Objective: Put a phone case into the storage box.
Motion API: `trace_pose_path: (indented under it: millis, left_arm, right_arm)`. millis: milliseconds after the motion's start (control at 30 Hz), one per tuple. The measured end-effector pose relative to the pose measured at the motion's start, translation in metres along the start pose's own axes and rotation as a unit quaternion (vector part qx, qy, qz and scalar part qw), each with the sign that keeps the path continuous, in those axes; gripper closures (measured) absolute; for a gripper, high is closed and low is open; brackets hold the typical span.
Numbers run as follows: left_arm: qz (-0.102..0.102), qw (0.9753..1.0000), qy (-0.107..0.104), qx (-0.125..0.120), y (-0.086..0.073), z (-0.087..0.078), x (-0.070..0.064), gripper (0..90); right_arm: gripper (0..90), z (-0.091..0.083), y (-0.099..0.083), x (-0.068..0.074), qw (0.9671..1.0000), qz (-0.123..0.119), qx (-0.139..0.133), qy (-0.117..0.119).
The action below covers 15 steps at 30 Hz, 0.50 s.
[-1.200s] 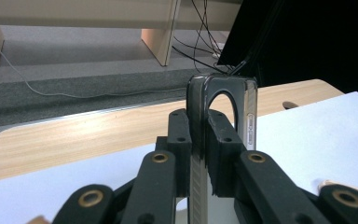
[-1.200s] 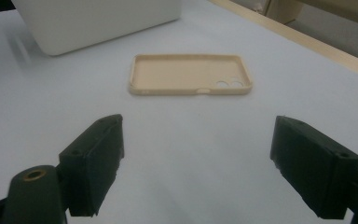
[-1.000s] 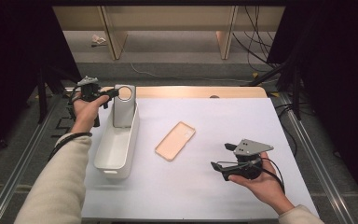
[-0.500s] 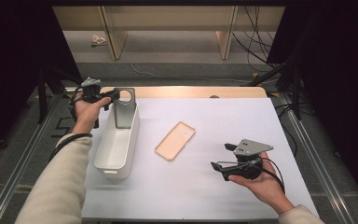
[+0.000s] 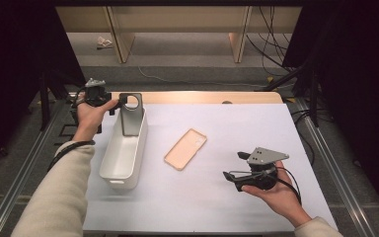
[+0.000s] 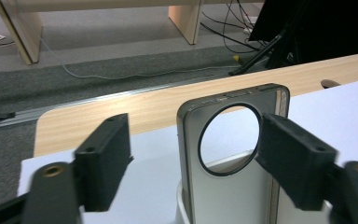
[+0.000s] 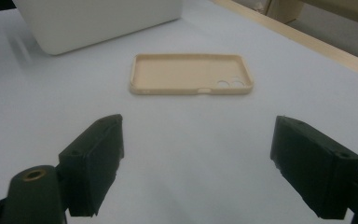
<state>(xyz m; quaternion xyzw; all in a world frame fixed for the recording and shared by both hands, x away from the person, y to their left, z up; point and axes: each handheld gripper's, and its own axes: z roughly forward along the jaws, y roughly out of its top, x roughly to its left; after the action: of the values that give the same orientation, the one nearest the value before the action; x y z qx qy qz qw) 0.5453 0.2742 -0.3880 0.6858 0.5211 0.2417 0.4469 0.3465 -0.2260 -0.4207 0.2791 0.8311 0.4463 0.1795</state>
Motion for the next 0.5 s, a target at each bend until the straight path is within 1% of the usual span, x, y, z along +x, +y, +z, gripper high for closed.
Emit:
trace_pose_path:
  millis: [33, 100, 133, 200, 300, 400, 500]
  left_arm:
    - [-0.001, 1.0000, 0.001, -0.001, 0.001, -0.002, 0.000, 17.5]
    - [-0.003, 1.0000, 0.002, -0.005, 0.002, -0.008, -0.001, 17.1]
    - [-0.001, 1.0000, 0.006, -0.002, 0.002, -0.011, -0.001, 16.4]
    - [0.001, 1.0000, 0.006, -0.006, 0.002, -0.018, 0.000, 13.7]
    - [0.007, 0.9999, 0.009, -0.007, 0.000, -0.028, 0.002, 6.4]
    - [0.009, 0.9999, 0.004, -0.007, -0.002, -0.039, 0.002, 0.4]
    - [0.017, 0.9997, -0.003, -0.018, -0.006, -0.051, -0.001, 0.0]
  right_arm:
    - [18.3, 0.000, 0.000, 0.000, 1.0000, 0.000, 0.001, 0.000]
    - [18.3, 0.000, 0.000, 0.000, 1.0000, -0.001, 0.001, -0.001]
    - [18.4, 0.000, 0.000, 0.000, 1.0000, -0.001, 0.001, -0.001]
    - [17.4, 0.000, 0.000, 0.000, 1.0000, -0.001, -0.001, -0.003]
    - [17.2, 0.000, 0.000, 0.000, 1.0000, -0.001, -0.001, -0.004]
    - [17.2, 0.000, 0.000, 0.000, 1.0000, 0.000, -0.001, -0.004]
    - [17.2, 0.001, 0.001, 0.001, 1.0000, -0.001, -0.001, -0.004]
